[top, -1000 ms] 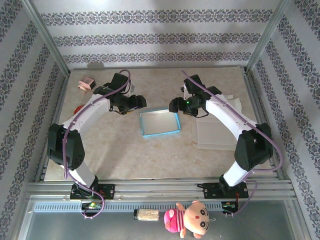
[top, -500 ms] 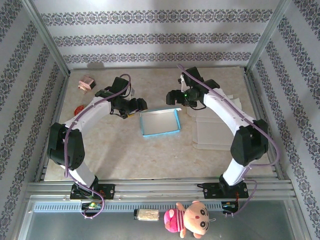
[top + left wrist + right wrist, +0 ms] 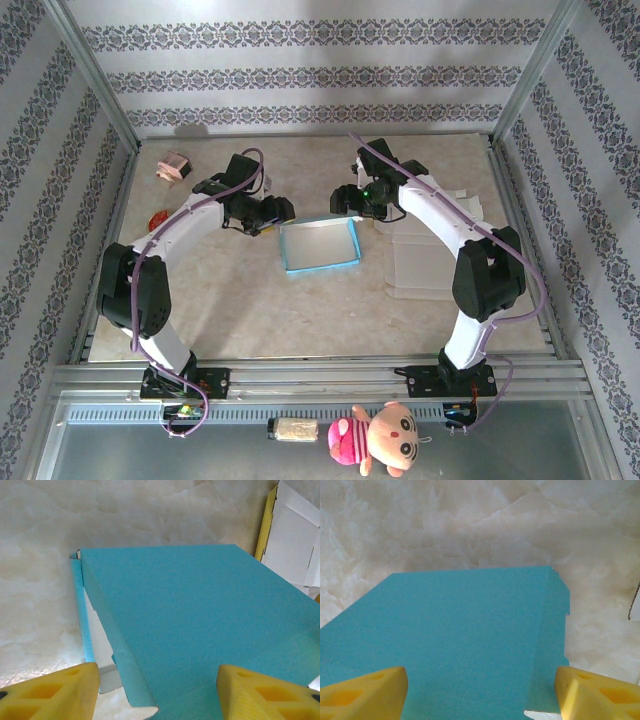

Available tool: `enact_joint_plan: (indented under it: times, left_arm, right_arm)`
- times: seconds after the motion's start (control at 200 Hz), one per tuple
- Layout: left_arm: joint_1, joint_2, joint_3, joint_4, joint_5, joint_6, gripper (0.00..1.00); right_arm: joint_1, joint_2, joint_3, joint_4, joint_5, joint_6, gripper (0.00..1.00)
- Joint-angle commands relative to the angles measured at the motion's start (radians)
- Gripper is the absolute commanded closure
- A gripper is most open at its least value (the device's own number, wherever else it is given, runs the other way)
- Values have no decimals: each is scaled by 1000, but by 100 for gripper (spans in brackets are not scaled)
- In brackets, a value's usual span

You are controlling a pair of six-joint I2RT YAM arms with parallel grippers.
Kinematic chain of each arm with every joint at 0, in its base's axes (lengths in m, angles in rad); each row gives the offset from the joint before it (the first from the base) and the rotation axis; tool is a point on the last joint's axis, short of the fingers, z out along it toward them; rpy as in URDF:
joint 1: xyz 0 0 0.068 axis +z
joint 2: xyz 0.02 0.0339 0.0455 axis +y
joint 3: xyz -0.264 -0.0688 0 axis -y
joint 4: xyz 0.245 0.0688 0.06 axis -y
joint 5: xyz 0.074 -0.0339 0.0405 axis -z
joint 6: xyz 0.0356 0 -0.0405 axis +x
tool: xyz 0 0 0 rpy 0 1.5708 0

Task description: Fold the paper box

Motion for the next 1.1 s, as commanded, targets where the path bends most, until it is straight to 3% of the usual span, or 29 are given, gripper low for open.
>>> enact_joint_plan:
  times: [0.0, 0.54, 1.094]
  left_arm:
    - [-10, 20, -10, 40, 27, -13, 38]
    - [-18, 44, -7, 78, 46, -28, 51]
    - [-19, 53, -6, 93, 47, -32, 51]
  right_arm:
    - [-8, 15, -25, 24, -20, 50, 23]
    - [-10, 4, -89, 139, -114, 242, 29]
    - [-17, -51, -183, 286, -232, 420, 33]
